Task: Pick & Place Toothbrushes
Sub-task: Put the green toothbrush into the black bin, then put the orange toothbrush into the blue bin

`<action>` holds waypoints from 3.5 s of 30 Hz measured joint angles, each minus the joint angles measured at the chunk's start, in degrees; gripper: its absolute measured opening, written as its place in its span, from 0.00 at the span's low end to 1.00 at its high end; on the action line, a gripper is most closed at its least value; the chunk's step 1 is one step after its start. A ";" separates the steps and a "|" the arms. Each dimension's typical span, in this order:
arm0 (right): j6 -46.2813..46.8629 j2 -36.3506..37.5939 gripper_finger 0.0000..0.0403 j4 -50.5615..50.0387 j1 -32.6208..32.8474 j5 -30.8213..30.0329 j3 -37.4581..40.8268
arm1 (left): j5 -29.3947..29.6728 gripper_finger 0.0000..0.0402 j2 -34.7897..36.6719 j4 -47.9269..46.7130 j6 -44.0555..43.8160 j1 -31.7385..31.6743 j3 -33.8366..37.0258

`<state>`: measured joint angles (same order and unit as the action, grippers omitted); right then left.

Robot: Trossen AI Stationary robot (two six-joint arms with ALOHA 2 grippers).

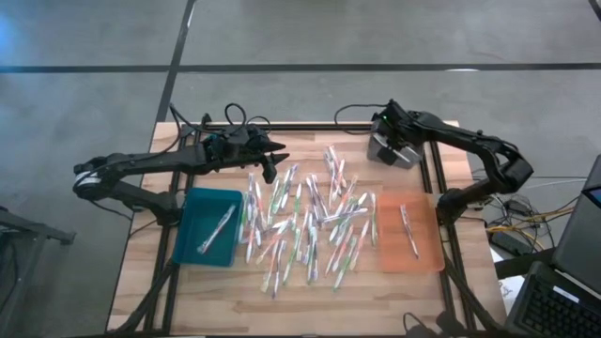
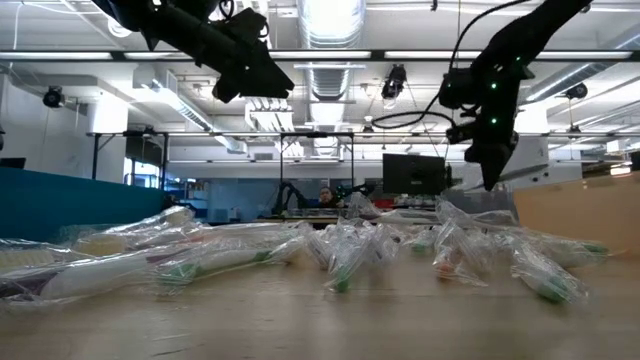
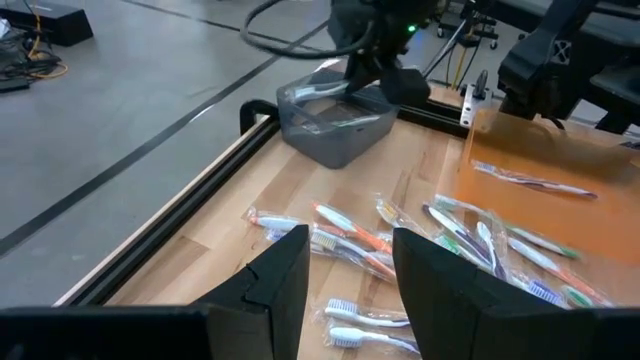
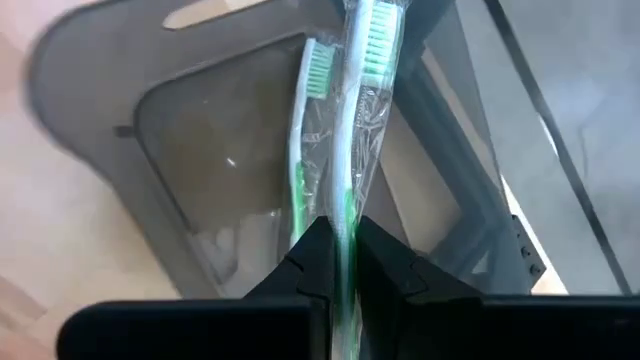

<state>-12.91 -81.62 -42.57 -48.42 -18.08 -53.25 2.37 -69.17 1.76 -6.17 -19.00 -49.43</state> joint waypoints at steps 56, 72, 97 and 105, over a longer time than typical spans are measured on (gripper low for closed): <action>6.84 15.04 0.36 -4.98 2.74 10.96 -2.80 | -1.38 0.38 -0.04 -5.58 -0.09 0.34 0.00; 10.85 17.83 0.20 0.52 16.86 11.06 -1.63 | 0.00 0.38 -0.04 -21.93 -8.81 12.51 -1.26; 11.44 17.72 0.26 17.87 17.45 10.68 6.05 | 5.42 0.34 -3.37 -34.80 -41.25 27.64 -3.15; 14.80 17.70 0.30 28.37 18.19 10.73 13.01 | 3.42 0.30 -9.69 -40.44 -47.99 27.85 -6.19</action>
<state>1.89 -63.92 -14.19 -30.23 -7.35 -40.24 5.79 -78.85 -38.68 -54.17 8.84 -55.62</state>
